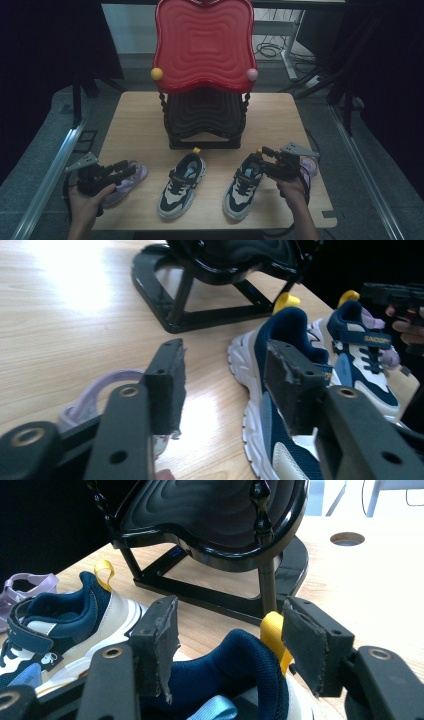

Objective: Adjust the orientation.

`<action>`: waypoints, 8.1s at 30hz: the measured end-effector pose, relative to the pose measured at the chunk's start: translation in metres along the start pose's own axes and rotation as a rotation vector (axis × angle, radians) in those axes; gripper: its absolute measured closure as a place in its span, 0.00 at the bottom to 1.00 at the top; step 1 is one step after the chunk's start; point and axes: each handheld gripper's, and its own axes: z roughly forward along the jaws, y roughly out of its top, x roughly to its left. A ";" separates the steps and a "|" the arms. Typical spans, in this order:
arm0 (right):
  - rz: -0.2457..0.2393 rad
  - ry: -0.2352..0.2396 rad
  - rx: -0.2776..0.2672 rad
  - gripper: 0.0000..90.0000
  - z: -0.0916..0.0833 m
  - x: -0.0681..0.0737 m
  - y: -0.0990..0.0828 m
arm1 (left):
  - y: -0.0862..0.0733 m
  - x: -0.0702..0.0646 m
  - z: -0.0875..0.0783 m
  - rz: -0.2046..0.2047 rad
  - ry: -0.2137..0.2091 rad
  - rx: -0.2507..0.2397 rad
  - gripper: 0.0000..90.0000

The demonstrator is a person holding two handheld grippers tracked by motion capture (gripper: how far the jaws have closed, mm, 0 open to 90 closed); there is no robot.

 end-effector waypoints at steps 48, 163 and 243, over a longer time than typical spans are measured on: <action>0.085 0.042 -0.040 0.44 -0.018 -0.011 -0.001 | -0.055 -0.003 -0.011 0.001 0.081 0.214 0.97; 0.127 -0.064 -0.035 0.42 -0.009 -0.013 -0.012 | -0.054 0.074 -0.026 -0.088 0.321 0.327 0.97; 0.135 -0.078 -0.032 0.42 -0.009 -0.015 -0.013 | 0.021 0.065 0.018 0.031 0.290 0.242 0.76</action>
